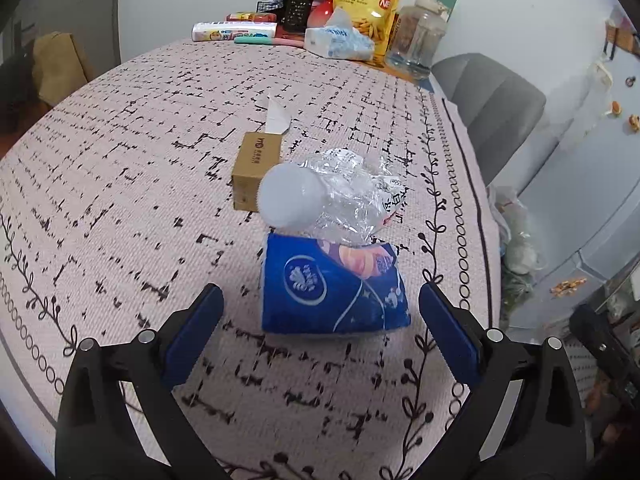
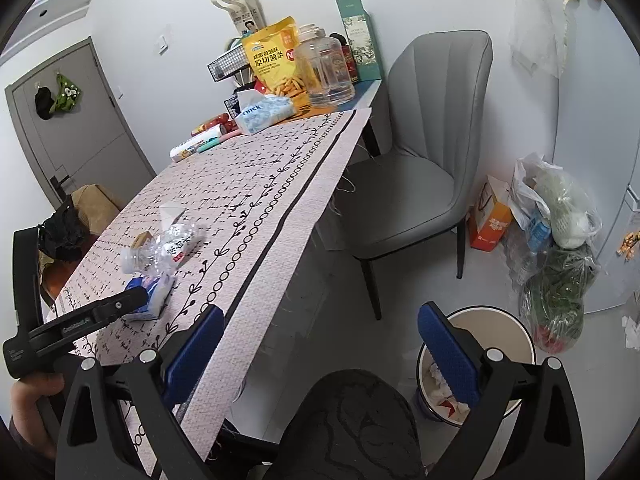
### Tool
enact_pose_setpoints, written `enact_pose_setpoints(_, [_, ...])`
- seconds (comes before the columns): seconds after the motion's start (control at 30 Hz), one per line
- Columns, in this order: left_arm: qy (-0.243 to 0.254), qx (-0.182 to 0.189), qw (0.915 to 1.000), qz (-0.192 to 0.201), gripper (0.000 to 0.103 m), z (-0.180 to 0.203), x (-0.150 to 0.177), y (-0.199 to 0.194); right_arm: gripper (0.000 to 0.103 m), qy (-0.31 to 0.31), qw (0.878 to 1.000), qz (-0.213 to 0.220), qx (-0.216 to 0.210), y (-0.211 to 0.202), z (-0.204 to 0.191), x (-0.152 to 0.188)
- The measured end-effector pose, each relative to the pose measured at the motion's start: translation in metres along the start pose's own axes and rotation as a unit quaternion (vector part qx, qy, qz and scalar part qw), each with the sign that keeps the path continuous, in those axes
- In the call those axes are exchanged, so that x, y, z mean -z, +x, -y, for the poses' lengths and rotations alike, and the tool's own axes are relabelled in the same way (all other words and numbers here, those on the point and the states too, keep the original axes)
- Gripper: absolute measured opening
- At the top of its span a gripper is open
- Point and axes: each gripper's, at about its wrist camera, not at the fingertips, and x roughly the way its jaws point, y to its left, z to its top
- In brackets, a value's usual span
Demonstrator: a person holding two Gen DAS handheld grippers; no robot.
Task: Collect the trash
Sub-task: 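Grasp the blue tissue pack with the left tool and lift it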
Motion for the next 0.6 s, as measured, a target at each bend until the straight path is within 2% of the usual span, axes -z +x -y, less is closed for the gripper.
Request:
enact_pose_setpoints(0.13, [0.013, -0.019, 0.9997, -0.007, 0.097, 0.008, -0.004, 0.007, 0.095, 0.002, 1.0, -0.003, 0.002, 0.003, 0.001, 0.001])
enact_pose_setpoints(0.3, [0.045, -0.06, 0.9971, -0.016, 0.096, 0.019, -0.004, 0.015, 0.095, -0.004, 1.0, -0.009, 0.004, 0.007, -0.004, 0.0])
enact_pose_setpoints(0.37, [0.047, -0.073, 0.9961, -0.015, 0.089, 0.018, -0.005, 0.014, 0.095, -0.007, 1.0, -0.009, 0.003, 0.008, -0.008, -0.002])
enact_pose_setpoints(0.47, [0.054, -0.082, 0.9952, -0.009, 0.073, 0.012, -0.004, 0.01, 0.095, -0.015, 1.0, -0.007, 0.001, 0.008, -0.015, -0.005])
enact_pose_setpoints(0.6, [0.053, -0.068, 0.9963, -0.004, 0.069, 0.0, 0.0, 0.002, 0.095, -0.022, 1.0, -0.009, -0.002, 0.008, -0.024, -0.004])
